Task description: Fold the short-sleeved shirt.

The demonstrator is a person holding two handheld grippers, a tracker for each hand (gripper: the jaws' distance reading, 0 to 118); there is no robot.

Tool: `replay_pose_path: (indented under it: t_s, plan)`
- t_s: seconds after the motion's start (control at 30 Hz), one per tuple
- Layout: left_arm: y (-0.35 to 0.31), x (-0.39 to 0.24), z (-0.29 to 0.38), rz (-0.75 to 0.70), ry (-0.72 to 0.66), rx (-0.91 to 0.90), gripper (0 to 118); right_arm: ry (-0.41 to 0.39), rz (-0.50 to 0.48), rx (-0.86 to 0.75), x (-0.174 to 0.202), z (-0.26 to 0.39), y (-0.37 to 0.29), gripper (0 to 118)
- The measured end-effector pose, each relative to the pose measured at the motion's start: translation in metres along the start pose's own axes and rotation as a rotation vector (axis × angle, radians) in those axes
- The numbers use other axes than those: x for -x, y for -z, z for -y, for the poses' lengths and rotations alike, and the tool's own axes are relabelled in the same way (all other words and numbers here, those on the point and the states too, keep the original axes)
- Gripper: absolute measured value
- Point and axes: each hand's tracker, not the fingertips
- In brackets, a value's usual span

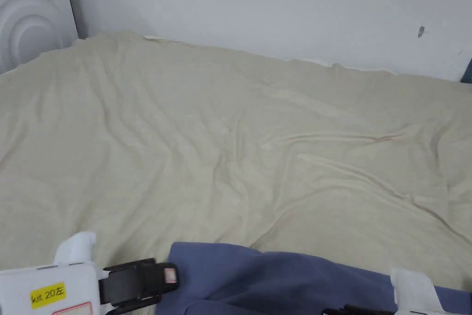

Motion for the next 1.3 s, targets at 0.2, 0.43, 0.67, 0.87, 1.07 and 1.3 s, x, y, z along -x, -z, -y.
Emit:
replay_pose_path:
  t_s: [0.2, 0.43, 0.67, 0.87, 1.07, 1.3]
  plan:
    - [0.037, 0.013, -0.020, 0.079, -0.031, 0.097, 118, 0.028, 0.032, 0.028, 0.000, 0.006, 0.005, 0]
    - [0.048, 0.036, -0.019, 0.093, -0.091, 0.082, 118, 0.053, 0.033, 0.034, -0.004, 0.004, 0.005, 0]
    - [0.051, 0.023, -0.023, 0.166, -0.125, 0.124, 118, 0.062, 0.030, 0.048, -0.006, 0.006, 0.010, 0]
    - [0.078, 0.019, -0.026, 0.236, -0.085, 0.189, 118, 0.076, 0.030, 0.063, -0.010, 0.007, 0.015, 0]
    - [0.083, 0.031, -0.027, 0.299, -0.156, 0.168, 117, 0.087, 0.002, 0.066, -0.011, 0.008, 0.014, 0]
    - [0.077, 0.023, -0.022, 0.028, -0.070, 0.172, 12, 0.093, -0.001, 0.063, -0.018, 0.011, 0.010, 0]
